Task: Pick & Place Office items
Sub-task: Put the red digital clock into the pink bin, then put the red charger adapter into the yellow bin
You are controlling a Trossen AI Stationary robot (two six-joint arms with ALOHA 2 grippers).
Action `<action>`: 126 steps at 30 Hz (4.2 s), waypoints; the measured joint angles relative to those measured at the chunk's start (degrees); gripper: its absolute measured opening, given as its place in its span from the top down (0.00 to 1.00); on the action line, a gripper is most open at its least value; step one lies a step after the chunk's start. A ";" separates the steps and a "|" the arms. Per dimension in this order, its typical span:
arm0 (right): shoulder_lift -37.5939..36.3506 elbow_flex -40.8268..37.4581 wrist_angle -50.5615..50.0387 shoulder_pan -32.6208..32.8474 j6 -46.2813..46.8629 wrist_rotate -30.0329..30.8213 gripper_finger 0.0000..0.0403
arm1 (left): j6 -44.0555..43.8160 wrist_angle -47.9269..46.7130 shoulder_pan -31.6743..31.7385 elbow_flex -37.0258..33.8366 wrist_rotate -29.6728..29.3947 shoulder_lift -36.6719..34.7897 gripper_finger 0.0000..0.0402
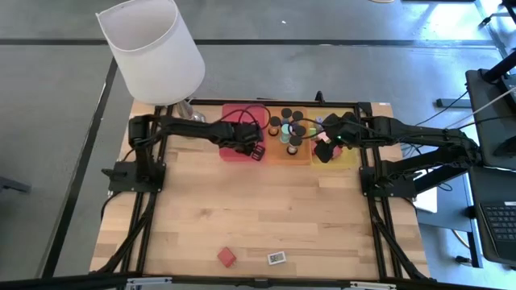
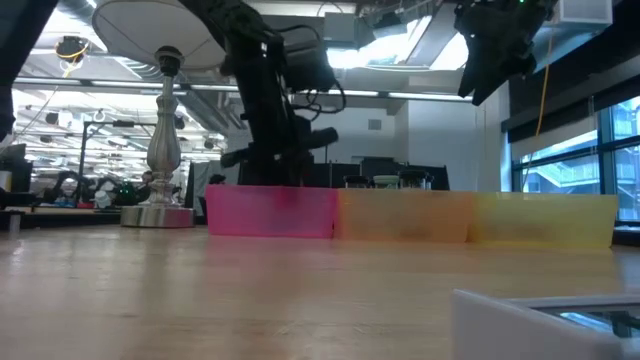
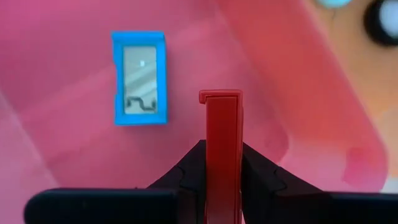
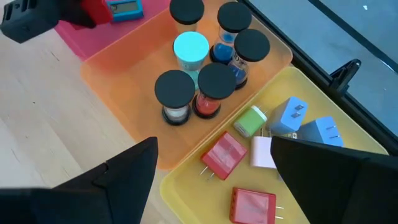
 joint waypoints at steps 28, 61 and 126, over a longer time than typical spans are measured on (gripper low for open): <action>0.00 0.00 1.33 0.00 -0.05 -0.02 0.22 | 4.79 -0.09 -0.17 0.07 4.81 4.32 0.82; 0.00 0.00 1.42 0.24 -0.30 -5.21 0.22 | 14.14 5.19 -8.42 0.07 11.52 -16.64 0.60; 6.23 -0.02 1.71 0.64 5.86 -9.88 0.22 | 51.36 5.06 -55.50 0.13 6.82 3.37 0.43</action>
